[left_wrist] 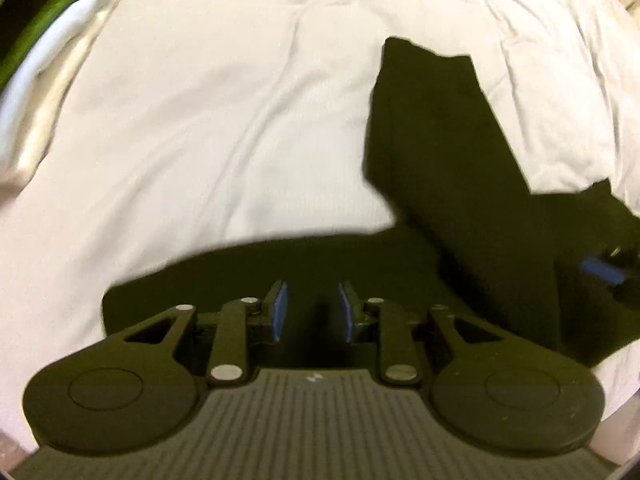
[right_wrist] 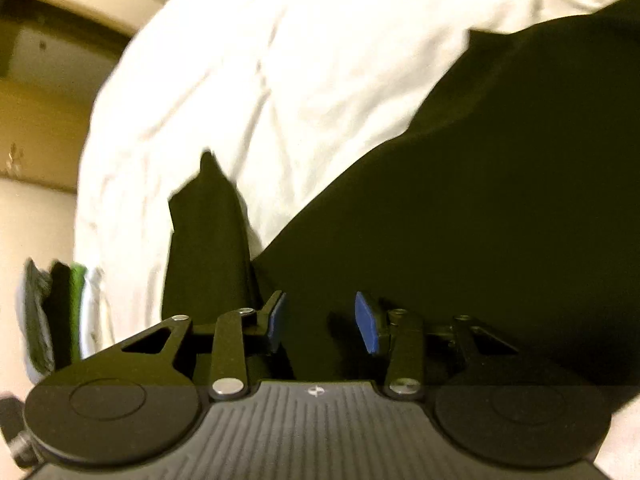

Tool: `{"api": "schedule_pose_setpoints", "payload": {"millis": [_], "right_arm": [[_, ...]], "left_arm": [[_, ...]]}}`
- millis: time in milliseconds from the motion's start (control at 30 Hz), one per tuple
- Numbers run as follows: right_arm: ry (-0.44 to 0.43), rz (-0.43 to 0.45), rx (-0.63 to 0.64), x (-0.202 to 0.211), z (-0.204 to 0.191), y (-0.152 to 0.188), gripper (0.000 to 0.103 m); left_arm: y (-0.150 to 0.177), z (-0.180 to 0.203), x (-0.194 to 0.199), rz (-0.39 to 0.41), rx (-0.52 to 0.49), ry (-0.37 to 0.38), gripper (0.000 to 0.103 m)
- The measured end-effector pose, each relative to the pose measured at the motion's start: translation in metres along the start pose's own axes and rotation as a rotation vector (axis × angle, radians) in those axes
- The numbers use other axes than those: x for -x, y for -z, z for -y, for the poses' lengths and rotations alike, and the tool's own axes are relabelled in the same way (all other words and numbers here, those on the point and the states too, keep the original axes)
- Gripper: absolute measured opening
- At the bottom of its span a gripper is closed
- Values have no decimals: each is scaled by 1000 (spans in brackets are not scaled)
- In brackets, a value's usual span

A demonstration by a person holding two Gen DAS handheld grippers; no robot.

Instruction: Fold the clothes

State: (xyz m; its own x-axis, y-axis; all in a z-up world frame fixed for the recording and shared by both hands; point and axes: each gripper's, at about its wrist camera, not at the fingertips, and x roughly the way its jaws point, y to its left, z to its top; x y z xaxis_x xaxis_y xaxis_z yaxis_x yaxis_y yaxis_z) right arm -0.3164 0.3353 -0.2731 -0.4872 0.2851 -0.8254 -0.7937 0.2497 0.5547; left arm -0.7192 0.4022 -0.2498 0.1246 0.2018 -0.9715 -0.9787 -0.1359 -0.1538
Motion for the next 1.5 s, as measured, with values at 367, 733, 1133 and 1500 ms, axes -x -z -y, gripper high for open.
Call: {"api": "schedule_pose_setpoints", "payload": {"millis": [367,733,1133,1500], "right_arm": [[-129,-22,-207,-23,9,4,57],[-243,29,58,-42,-47,15,6],[-357,-378,366,-58,-87,104,57],[-150,121,89,53,86,71,57]], "left_arm": [[-92,26,-52,-21,-55,134,48],[-86,4,-40,156,-11,350,0],[96,-144,29,86,436,-84,6],[79,28,37,283,23,111,50]]}}
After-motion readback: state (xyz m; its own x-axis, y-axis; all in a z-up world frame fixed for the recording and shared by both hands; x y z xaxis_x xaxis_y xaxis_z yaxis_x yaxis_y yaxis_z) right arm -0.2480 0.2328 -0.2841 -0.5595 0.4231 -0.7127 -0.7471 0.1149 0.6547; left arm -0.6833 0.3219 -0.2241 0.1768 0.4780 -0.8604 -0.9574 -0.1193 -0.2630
